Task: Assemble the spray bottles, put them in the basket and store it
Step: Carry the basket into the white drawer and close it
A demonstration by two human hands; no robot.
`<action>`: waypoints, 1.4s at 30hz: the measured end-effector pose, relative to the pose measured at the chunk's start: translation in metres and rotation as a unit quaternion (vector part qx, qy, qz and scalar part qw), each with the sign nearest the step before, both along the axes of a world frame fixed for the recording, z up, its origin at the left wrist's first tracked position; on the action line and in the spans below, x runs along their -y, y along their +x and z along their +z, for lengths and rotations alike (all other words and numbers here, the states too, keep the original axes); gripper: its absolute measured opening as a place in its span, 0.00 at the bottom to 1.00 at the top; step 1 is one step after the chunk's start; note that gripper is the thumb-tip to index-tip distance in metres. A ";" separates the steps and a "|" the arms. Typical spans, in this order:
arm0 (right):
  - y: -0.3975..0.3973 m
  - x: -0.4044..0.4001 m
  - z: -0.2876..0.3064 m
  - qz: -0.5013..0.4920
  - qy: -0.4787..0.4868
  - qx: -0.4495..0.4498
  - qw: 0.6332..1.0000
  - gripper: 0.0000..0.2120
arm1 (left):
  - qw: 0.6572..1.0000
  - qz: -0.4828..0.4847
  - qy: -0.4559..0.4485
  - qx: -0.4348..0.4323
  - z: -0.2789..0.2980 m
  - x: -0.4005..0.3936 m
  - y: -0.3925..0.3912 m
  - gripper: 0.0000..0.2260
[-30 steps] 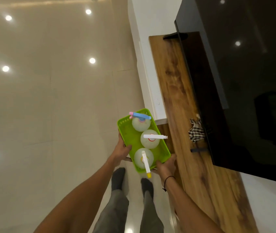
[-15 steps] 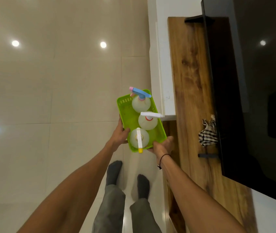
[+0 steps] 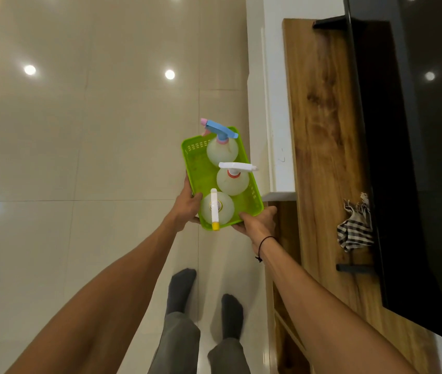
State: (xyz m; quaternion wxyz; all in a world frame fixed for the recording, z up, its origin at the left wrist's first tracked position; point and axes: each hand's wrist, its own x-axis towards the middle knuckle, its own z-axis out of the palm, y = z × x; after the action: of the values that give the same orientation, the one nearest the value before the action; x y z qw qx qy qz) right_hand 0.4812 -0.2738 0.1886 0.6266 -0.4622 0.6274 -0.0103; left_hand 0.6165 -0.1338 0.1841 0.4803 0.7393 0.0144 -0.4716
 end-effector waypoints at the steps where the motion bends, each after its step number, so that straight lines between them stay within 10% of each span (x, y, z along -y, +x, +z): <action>1: 0.003 0.004 -0.002 0.014 -0.005 -0.006 1.000 0.24 | 1.000 0.003 0.002 0.003 -0.002 0.001 0.005 0.32; 9: 0.015 0.049 -0.019 0.283 -0.237 -0.118 0.922 0.33 | 1.000 0.020 0.014 0.004 -0.010 -0.007 0.031 0.30; 15: 0.038 0.062 -0.026 0.396 -0.222 -0.144 0.879 0.40 | 1.000 0.020 0.023 0.003 -0.012 -0.023 0.037 0.28; 42: 0.079 0.034 -0.021 0.255 -0.209 -0.070 0.942 0.34 | 1.000 -0.010 0.022 0.008 -0.005 -0.067 0.057 0.28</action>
State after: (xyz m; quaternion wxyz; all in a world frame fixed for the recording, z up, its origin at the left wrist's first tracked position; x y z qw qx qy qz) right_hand 0.5604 -0.3074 0.1681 0.4522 -0.7267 0.5146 0.0513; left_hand 0.6739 -0.0663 0.1794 0.4593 0.7535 0.0136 -0.4702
